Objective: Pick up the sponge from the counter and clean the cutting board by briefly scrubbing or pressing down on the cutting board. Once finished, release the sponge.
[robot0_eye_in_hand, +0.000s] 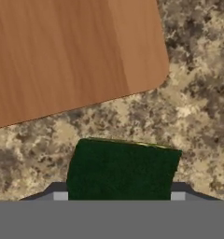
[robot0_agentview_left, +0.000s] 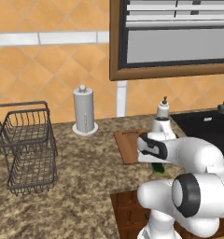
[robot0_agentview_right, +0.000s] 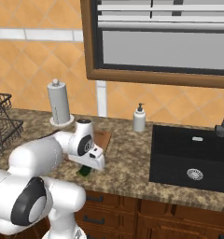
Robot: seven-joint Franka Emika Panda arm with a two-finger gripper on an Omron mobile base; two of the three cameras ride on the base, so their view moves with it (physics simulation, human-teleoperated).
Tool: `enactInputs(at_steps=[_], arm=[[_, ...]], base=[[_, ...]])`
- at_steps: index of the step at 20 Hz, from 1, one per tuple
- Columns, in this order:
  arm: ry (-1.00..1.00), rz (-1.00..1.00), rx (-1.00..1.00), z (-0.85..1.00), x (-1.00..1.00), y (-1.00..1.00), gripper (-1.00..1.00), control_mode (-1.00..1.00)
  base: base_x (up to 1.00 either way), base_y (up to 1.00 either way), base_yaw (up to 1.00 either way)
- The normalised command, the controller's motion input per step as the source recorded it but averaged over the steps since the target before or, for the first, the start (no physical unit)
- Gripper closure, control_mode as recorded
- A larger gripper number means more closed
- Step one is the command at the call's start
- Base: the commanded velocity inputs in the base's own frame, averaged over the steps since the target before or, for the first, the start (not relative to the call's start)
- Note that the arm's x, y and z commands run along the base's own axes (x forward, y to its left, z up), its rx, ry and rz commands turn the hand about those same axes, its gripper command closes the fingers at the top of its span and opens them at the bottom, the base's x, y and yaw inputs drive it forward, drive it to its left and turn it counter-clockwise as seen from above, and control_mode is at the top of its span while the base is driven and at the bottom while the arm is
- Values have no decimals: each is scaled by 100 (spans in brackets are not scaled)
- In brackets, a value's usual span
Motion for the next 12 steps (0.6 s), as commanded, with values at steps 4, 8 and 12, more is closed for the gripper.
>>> enactInputs(at_steps=[4, 8, 12], arm=[[2, -30, 0, 43, -15, -7, 100, -100], [1, -25, 0, 15, -14, -5, 100, -100], [3, -34, 0, 12, -4, -9, 100, -100]], base=[[0, 0, 0], [0, 0, 0], [0, 0, 0]])
